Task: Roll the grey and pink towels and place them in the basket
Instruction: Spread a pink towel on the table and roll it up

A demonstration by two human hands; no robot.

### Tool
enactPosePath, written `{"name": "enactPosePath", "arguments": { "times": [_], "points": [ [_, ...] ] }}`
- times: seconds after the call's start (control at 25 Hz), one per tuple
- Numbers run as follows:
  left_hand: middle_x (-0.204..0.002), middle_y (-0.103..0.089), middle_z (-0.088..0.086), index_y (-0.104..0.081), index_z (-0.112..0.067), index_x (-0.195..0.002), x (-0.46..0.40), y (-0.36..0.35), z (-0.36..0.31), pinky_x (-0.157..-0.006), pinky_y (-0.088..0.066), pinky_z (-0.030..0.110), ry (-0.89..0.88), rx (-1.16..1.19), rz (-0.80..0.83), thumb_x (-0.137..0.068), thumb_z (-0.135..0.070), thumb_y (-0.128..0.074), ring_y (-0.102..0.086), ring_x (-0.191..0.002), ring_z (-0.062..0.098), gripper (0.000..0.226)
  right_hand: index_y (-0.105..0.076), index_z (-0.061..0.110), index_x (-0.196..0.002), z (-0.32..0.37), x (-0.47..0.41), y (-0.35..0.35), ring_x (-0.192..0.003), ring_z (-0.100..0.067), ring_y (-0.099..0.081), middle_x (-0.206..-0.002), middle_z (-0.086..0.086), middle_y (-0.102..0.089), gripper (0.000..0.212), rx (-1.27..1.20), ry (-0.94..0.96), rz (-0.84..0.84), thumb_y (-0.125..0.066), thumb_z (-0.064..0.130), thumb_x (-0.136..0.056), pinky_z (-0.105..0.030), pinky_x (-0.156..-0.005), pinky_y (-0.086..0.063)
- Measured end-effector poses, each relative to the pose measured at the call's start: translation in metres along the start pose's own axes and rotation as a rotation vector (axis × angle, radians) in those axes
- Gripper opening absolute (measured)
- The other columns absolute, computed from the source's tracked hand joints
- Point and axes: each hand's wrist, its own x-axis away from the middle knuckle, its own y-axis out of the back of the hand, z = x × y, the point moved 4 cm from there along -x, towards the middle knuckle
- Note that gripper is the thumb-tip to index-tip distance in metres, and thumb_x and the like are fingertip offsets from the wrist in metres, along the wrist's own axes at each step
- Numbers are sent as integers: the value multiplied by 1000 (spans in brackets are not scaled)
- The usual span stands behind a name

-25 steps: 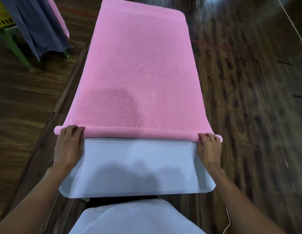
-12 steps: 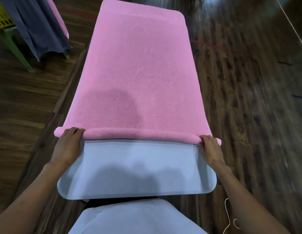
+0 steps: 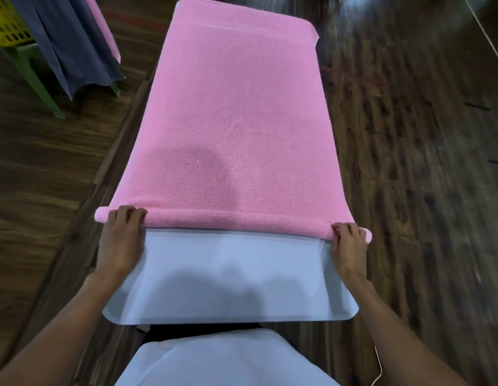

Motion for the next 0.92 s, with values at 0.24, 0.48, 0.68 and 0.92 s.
{"name": "enactPosePath", "arguments": {
  "times": [0.24,0.48,0.68,0.92],
  "points": [
    [-121,-55,25,-54,5,-122,-8,-14,-4,-94,-44,55,-19,-70,81,-78,8,-65,-50,-110,43,46,-61,-1,-114,0,2,-8,-104,-34,-53,-113,-18,-60,29,-17,151,4,-60,0,-85,-49,-95,-46],
    [-103,-63,23,-64,3,-106,-16,-5,0,-74,-48,54,-25,-83,142,-65,15,-66,-57,-91,45,42,-63,2,-114,-14,-11,-9,-100,-34,-54,-110,-15,-63,25,-46,128,190,-52,6,-91,-40,-92,-40],
    [-104,-65,22,-66,1,-115,-8,-9,25,-81,-50,51,-74,58,300,-65,14,-66,-59,-93,43,52,-59,8,-130,-26,-12,2,-106,-29,-56,-115,-12,-60,38,-116,148,487,-54,-1,-93,-36,-97,-40],
    [-97,-60,18,-68,-3,-97,-43,-2,22,-79,-45,44,34,207,116,-77,12,-63,-57,-88,40,25,-72,12,-92,-3,-24,10,-99,-38,-53,-102,-15,-60,17,-64,-131,16,-67,-2,-84,-40,-79,-43]
  ]
}}
